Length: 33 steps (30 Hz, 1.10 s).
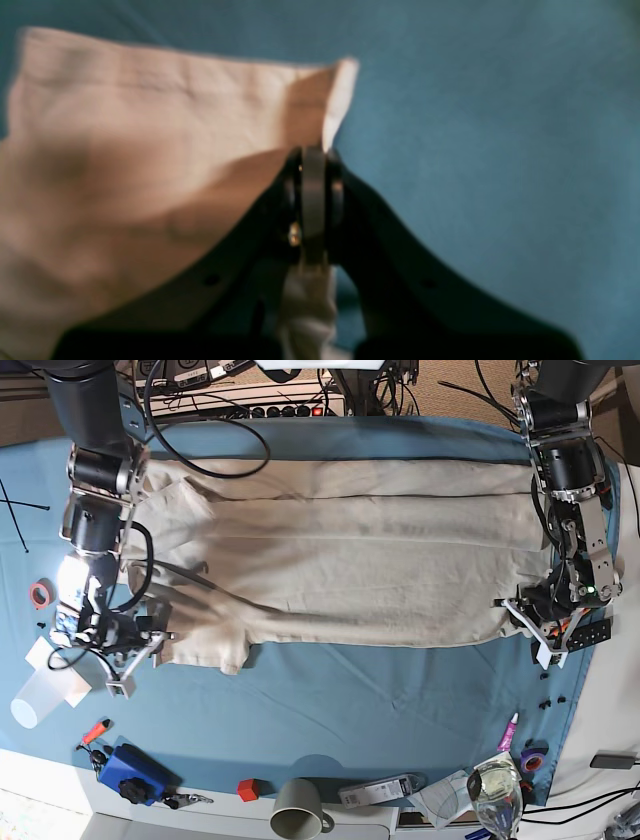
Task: Fold the T-shirt properly
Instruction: 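Lift both gripped side edges and fold them toward the shirt's collar edge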
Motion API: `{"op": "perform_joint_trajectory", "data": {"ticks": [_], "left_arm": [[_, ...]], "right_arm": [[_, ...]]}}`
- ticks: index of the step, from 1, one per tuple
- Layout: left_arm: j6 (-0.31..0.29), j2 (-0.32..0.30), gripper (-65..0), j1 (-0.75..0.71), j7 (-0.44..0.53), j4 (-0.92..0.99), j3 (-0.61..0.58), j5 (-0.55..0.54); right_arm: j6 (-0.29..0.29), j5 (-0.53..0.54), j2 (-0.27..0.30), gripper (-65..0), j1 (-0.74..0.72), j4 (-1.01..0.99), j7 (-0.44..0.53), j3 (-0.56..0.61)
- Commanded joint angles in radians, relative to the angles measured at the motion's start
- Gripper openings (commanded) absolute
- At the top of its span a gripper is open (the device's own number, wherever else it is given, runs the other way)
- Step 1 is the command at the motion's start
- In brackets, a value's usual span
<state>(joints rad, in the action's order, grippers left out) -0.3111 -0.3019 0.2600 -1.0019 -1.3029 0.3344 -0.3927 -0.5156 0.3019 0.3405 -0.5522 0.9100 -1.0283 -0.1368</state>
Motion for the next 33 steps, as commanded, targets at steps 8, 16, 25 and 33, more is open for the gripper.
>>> {"op": "perform_joint_trajectory", "data": {"ticks": [8,16,25,33], "left_arm": [[0.039,-0.014,-65.0,0.025,-0.04,-0.108,0.018,-0.034],[0.022,-0.014,-65.0,0.019,-0.12,-0.148,0.089,-0.07],[0.022,-0.025,-65.0,0.016,-0.203,-0.148,0.095,-0.159],[0.022,-0.097,-65.0,-0.004,-0.236,-0.15,0.095,-0.227]], "right_arm": [[0.002,0.053,0.037,-65.0,0.079,0.199,-0.003,-0.003],[0.028,0.058,0.053,-65.0,0.163,0.412,-0.05,-0.003],[0.028,0.082,0.054,-65.0,0.165,0.425,-0.091,-0.003],[0.023,0.178,0.053,-65.0,0.175,0.446,-0.14,-0.117]]}}
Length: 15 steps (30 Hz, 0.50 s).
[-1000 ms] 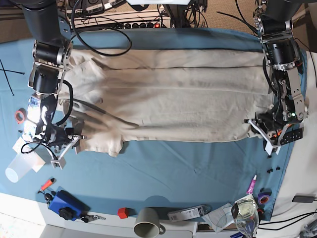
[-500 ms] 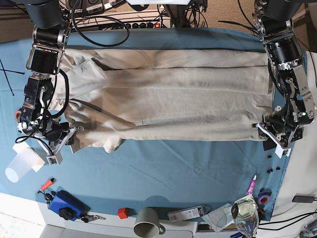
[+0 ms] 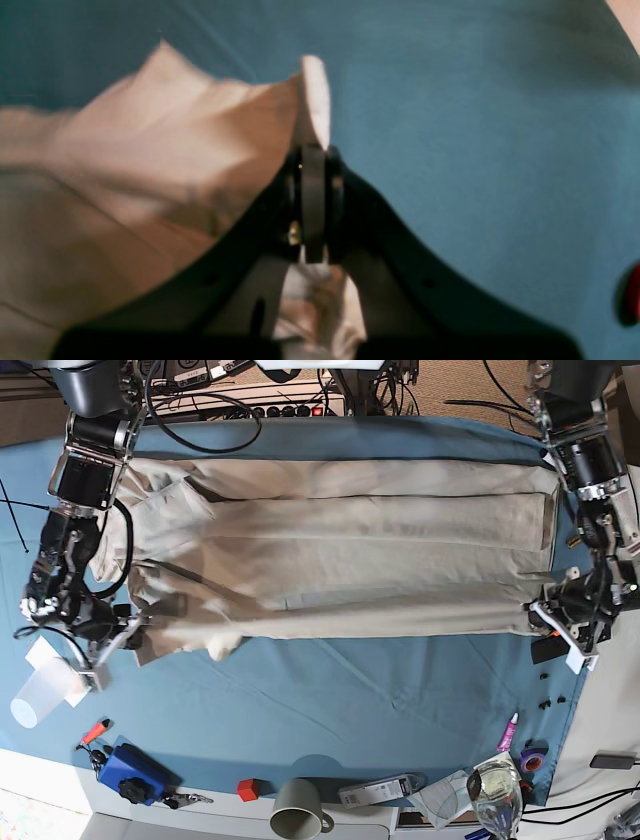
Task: Fold the T-shirt properly
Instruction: 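Lift both gripped side edges and fold them toward the shirt's collar edge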
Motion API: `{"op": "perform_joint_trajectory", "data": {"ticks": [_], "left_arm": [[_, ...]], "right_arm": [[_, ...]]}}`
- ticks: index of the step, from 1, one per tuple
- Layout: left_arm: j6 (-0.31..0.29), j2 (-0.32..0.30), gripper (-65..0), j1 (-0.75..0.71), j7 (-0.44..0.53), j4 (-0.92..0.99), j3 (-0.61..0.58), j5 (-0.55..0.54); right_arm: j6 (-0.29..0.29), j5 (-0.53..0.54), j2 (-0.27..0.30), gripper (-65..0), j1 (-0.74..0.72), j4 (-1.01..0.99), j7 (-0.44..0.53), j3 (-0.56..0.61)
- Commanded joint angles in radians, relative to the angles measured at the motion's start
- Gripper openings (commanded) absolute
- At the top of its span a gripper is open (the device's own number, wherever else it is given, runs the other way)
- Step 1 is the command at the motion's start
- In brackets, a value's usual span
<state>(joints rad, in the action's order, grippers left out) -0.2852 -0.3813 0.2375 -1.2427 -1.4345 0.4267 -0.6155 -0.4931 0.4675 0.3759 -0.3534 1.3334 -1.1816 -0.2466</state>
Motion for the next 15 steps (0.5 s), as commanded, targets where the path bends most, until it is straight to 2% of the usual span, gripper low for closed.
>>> {"op": "perform_joint_trajectory", "data": {"ticks": [1,3,15], "left_arm": [[-0.011,-0.025,-65.0,0.008,0.001,-0.02,0.003,-0.015],[-0.033,-0.035,-65.0,-0.014,-0.008,-0.026,0.003,-0.035],[-0.053,-0.034,-65.0,-0.155,-0.005,-0.193,0.003,-0.047]], "right_arm": [[-0.007,0.015,0.018,-65.0,-0.013,0.037,0.01,-0.024],[-0.008,0.015,0.018,-65.0,0.013,0.069,0.003,-0.05],[-0.008,0.023,0.017,-65.0,0.21,0.257,-0.012,-0.106]]}}
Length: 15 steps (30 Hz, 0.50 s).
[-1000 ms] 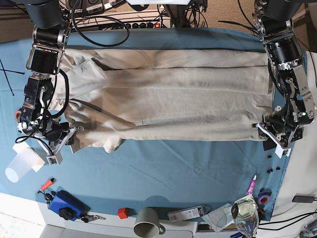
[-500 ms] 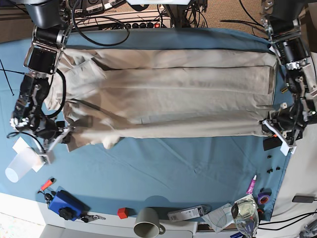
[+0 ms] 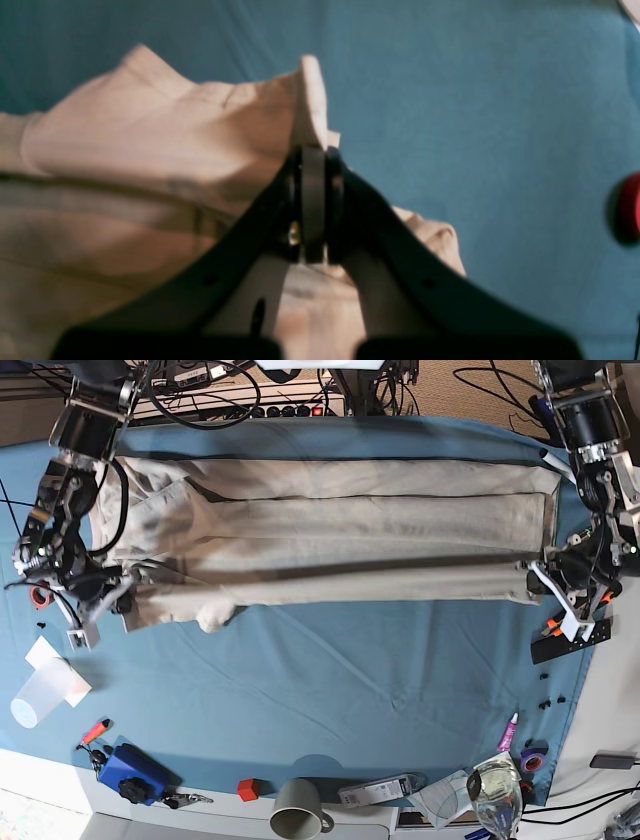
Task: Fold the T-shirt properly
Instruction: 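Lift both gripped side edges and fold them toward the shirt's collar edge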
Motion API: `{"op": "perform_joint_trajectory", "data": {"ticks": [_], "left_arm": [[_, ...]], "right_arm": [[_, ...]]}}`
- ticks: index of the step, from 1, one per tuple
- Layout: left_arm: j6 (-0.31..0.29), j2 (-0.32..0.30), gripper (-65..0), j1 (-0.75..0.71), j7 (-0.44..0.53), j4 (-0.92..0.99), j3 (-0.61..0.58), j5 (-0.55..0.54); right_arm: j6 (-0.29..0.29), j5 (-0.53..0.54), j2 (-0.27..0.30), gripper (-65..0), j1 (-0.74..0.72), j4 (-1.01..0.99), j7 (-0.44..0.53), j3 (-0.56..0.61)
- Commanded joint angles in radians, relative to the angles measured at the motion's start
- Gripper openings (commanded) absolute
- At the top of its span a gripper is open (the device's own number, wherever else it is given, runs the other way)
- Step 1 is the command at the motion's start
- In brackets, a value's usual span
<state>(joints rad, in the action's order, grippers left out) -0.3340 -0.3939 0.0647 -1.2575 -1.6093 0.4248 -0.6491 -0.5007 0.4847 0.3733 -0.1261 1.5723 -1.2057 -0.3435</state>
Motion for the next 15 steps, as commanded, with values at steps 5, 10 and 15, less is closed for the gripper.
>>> {"op": "perform_joint_trajectory", "data": {"ticks": [5,10,15], "left_arm": [[-0.003,-0.022,-65.0,-0.018,0.016,-0.047,0.005,-0.01],[-0.004,-0.022,-65.0,-0.021,0.014,-0.053,0.005,-0.01],[-0.004,-0.022,-65.0,-0.029,0.006,-0.057,0.005,-0.01]], "right_arm": [[0.0,0.024,0.02,-65.0,0.061,0.082,0.004,-0.047],[0.0,0.024,0.02,-65.0,0.135,0.153,0.004,-0.102],[-0.002,0.048,0.02,-65.0,0.217,0.217,0.003,-0.174]]}}
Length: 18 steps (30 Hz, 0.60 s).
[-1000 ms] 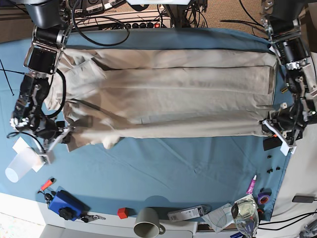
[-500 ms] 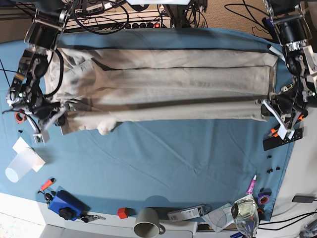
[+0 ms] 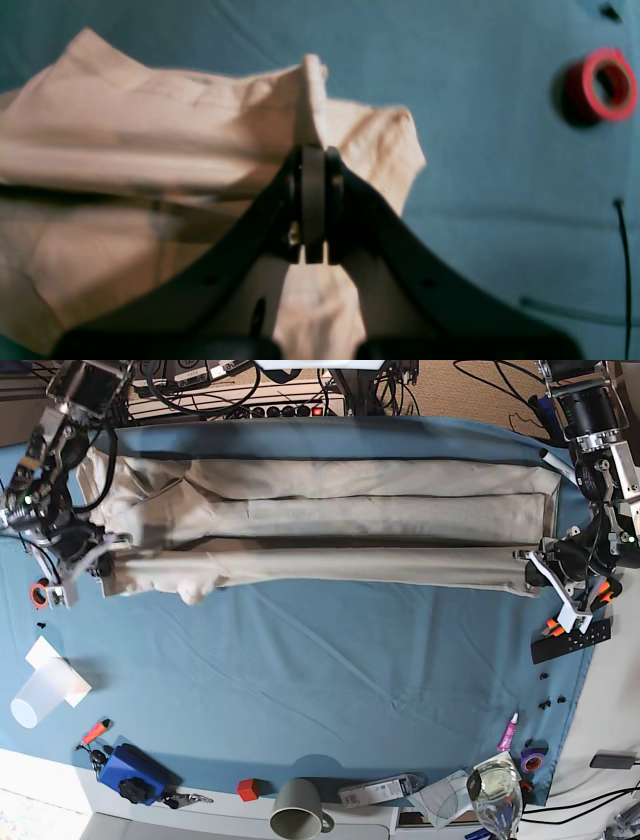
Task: Fold the T-shirt properly
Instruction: 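Lift both gripped side edges and fold them toward the shirt's collar edge, then hold the folded strip with both grippers and smooth it flat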
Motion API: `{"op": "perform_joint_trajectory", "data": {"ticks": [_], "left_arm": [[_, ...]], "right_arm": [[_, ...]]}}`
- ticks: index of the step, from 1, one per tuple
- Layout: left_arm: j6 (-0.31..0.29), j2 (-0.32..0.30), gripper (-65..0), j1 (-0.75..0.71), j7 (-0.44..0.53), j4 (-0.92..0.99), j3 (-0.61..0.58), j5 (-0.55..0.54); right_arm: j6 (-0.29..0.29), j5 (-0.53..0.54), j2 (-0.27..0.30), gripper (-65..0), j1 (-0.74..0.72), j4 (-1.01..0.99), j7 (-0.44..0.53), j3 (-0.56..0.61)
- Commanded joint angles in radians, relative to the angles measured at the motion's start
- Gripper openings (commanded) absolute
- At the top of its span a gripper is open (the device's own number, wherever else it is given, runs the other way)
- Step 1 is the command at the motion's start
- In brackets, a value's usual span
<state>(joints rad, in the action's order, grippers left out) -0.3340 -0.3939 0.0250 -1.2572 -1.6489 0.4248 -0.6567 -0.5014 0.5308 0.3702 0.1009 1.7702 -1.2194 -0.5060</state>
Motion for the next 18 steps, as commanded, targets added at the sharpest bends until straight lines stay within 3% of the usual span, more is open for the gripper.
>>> {"op": "perform_joint_trajectory", "data": {"ticks": [1,18], "left_arm": [[-0.004,-0.022,-65.0,0.005,0.005,-0.019,0.005,-0.002],[0.0,-0.02,-65.0,-0.164,0.025,-0.197,0.039,0.028]], "right_arm": [[-0.005,0.005,0.023,-65.0,0.006,0.031,0.017,-0.024],[-0.018,0.03,0.02,-65.0,0.198,0.158,0.011,-0.119]]}}
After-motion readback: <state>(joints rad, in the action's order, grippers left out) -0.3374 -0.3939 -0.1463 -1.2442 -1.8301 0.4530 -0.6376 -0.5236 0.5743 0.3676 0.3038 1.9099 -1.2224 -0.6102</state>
